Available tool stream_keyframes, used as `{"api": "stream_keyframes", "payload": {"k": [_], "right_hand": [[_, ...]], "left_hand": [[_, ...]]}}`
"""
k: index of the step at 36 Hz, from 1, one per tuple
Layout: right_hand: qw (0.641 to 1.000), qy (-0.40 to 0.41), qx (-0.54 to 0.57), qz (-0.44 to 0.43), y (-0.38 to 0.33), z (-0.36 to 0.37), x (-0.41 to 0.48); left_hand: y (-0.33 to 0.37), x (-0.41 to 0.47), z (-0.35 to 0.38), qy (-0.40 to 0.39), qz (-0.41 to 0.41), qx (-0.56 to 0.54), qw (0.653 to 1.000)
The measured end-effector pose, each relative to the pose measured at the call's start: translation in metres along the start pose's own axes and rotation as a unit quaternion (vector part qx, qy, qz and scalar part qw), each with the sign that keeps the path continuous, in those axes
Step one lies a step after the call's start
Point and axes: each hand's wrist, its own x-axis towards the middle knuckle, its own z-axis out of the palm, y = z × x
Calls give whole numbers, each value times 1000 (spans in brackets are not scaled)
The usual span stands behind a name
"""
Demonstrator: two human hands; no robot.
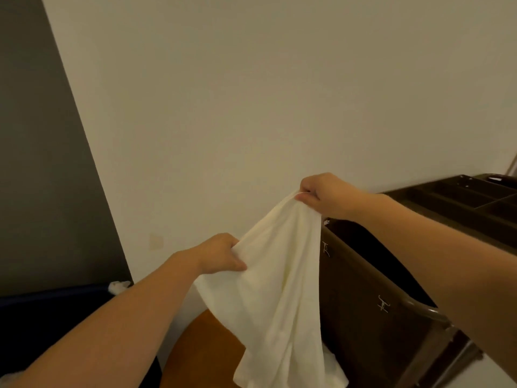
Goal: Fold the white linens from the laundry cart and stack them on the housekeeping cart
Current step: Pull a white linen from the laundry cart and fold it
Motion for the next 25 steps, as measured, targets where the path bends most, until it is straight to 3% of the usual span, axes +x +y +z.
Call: {"api": "stream_keyframes", "payload": {"k": [11,14,19,25], "right_hand": [[986,-131,-94,37,9,-18,-3],[987,-89,-118,59,13,-22,-5],[970,17,-217,109,18,-32,-9],[959,188,28,211,17,-70,-28]], "left_hand": [[-87,-26,-20,65,-72,28,995],[-92,-32,-32,106,-80,19,991],[-49,-40,-71,284,-60,-25,957],[47,-63,-114,410,8,-165,897]]}}
